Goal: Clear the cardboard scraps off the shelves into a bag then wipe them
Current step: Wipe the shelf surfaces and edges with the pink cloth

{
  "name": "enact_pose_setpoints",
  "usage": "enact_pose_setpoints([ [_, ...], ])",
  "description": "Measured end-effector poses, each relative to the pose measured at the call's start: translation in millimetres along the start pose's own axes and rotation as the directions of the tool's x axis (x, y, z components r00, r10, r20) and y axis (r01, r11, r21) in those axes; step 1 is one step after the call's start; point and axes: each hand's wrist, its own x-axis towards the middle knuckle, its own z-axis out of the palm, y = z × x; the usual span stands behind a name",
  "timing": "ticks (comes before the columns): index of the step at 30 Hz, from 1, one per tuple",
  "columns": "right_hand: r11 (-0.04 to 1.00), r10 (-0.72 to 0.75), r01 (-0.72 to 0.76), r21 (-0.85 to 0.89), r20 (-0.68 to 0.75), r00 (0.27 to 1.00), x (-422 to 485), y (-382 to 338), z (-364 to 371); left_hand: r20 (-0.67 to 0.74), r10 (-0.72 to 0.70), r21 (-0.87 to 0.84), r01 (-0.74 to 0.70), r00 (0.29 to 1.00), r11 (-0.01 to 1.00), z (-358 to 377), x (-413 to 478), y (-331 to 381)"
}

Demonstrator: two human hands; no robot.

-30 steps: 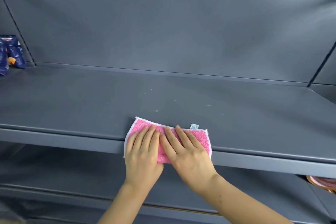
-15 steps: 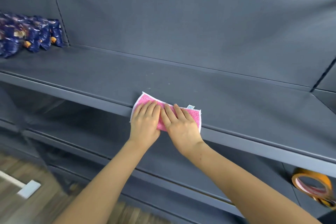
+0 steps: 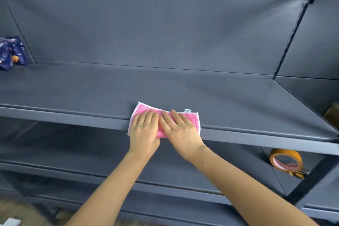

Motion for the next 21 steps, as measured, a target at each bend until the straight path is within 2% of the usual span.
enact_pose_setpoints([
  [21, 0.995, -0.029, 0.018, -0.095, -0.114, 0.993, -54.3, 65.1, -4.9, -0.009, 0.059, -0.035, -0.059, 0.998, 0.998, 19.9, 13.0, 79.9],
])
